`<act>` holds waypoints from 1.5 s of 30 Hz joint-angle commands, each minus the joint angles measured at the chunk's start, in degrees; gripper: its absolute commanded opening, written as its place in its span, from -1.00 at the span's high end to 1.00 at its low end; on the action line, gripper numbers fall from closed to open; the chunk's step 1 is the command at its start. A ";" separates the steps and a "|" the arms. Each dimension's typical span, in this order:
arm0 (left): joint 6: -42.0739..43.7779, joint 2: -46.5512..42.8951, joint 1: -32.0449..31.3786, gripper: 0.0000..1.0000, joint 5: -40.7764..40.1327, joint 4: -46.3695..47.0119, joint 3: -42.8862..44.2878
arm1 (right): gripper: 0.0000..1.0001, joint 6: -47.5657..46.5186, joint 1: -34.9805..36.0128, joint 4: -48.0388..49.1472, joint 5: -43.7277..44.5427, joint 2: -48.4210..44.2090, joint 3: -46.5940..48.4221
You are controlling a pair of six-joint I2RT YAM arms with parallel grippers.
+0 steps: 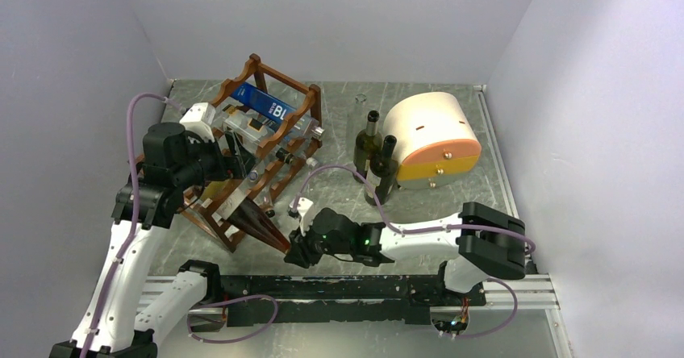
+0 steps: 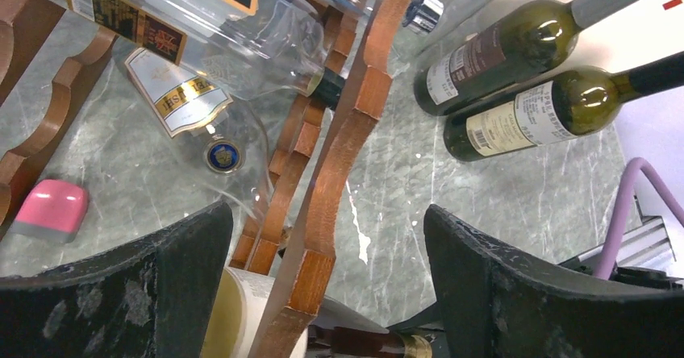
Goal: Take the wine bottle off the wine rack
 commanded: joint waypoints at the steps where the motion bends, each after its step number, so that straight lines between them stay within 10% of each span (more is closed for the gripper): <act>1: -0.06 0.07 0.20 -0.81 -2.68 -0.45 -0.70 | 1.00 -3.03 -1.12 -7.52 9.71 -1.65 -0.08; 33: 0.23 0.38 0.23 -0.81 -0.88 0.95 -0.82 | 0.99 -4.94 -0.04 -4.89 16.15 9.81 3.88; 45: -0.71 -0.51 0.25 -0.77 0.77 2.27 -3.23 | 0.36 -6.28 -0.08 -6.32 18.42 13.87 9.04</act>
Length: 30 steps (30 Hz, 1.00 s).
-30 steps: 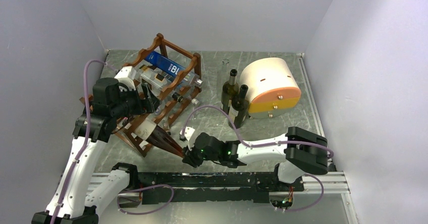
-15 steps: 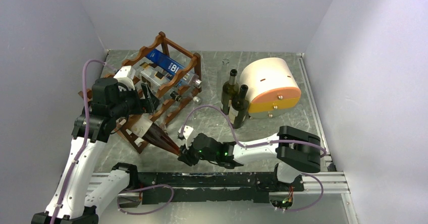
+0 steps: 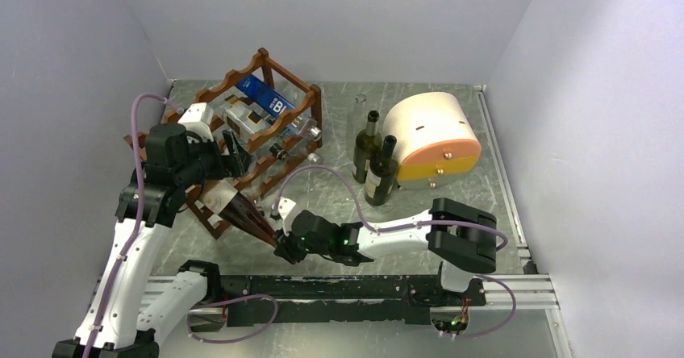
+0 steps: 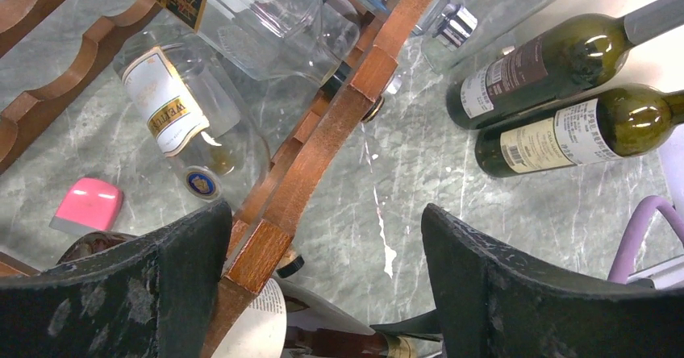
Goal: Take the wine bottle off the wine rack
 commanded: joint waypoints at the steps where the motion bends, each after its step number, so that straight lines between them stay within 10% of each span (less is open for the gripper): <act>1: -1.93 -1.07 -0.28 -0.76 4.51 1.00 -1.31 | 0.30 0.53 -1.90 -4.28 9.78 4.03 1.68; 8: -2.11 -0.93 -0.24 -0.75 4.89 0.97 -0.84 | -0.09 -1.44 -1.89 -3.36 11.94 6.00 5.65; 19: -2.08 -1.65 -0.25 -0.75 4.28 0.35 -0.62 | 1.00 -5.11 -1.80 -2.04 11.42 5.60 8.87; 30: -1.78 -1.51 -0.29 -0.75 1.78 0.53 -0.02 | 1.00 2.81 -0.59 -9.85 0.23 -5.81 7.43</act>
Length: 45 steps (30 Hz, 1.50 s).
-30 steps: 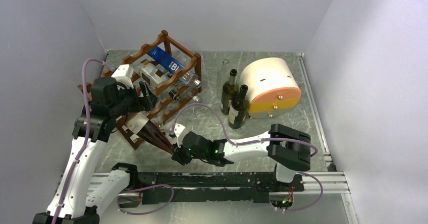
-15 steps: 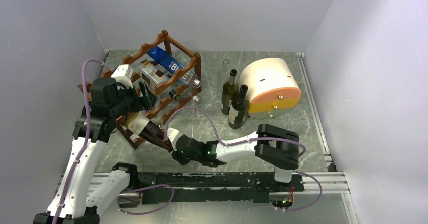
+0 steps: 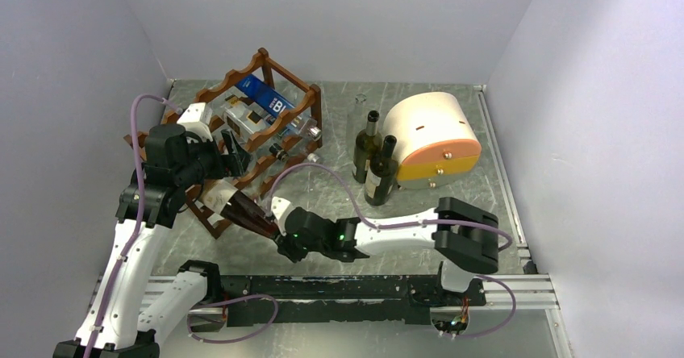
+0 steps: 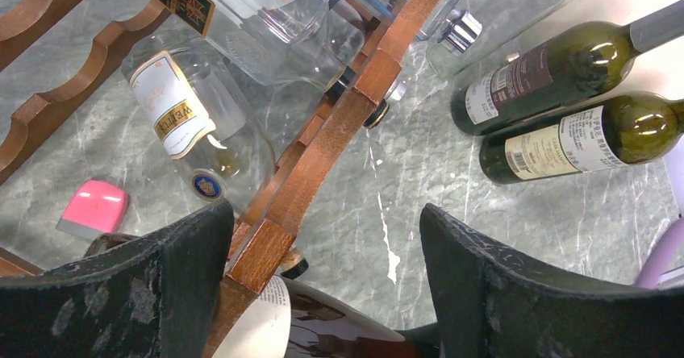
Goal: Take the wine bottle off the wine rack
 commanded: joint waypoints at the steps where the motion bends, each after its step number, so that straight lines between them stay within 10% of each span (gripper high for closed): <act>1: -1.89 -0.88 -0.62 -0.75 2.42 -0.70 0.79 | 1.00 8.28 -0.97 0.34 -1.50 -7.17 1.28; 26: -1.36 -0.93 -0.61 -0.77 1.40 -1.16 4.14 | 1.00 19.09 -8.28 -23.42 -19.31 -21.09 11.58; 45: -1.66 -0.77 -0.62 -0.78 1.45 -1.40 5.37 | 1.00 30.42 -15.68 -12.79 -31.00 -29.61 6.45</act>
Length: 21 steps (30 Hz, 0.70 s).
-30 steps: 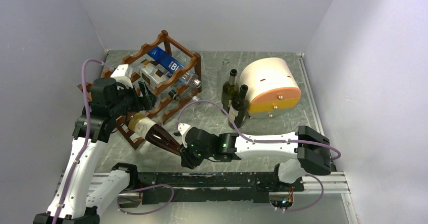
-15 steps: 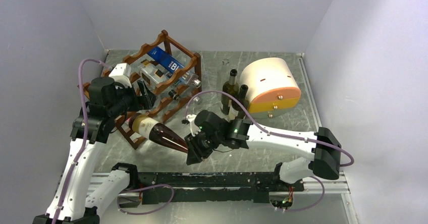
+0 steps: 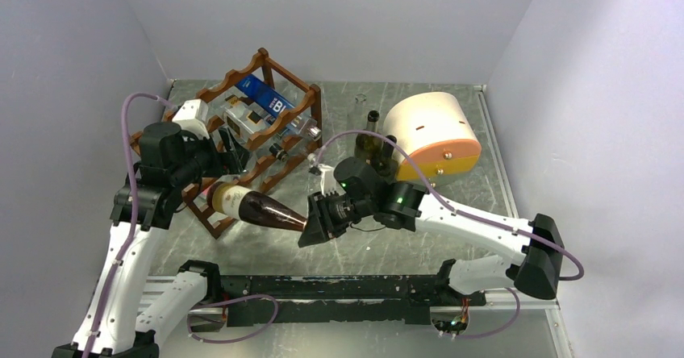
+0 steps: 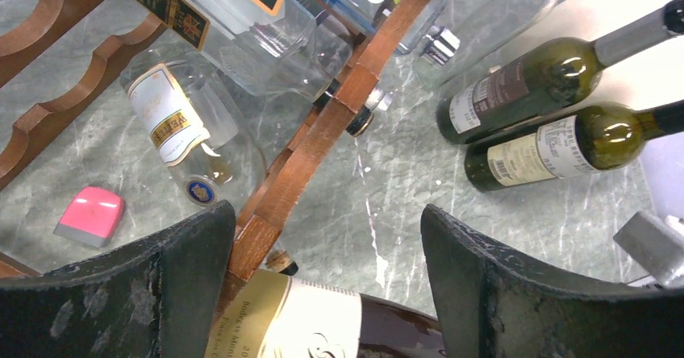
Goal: Take the wine bottle off the wine rack
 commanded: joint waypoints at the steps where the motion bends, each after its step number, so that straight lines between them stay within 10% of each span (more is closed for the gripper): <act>1: -1.14 -0.70 -0.51 -0.78 1.95 -0.07 2.84 | 1.00 4.31 -2.27 17.40 0.84 -5.44 0.09; 11: -0.84 -0.02 -0.52 -0.75 5.12 0.87 2.57 | 1.00 2.43 -3.12 16.79 0.30 -4.56 -1.08; 21: 18.17 -6.82 -0.54 -0.97 28.72 6.67 3.39 | 1.00 1.69 -3.15 16.23 2.68 -3.31 -0.26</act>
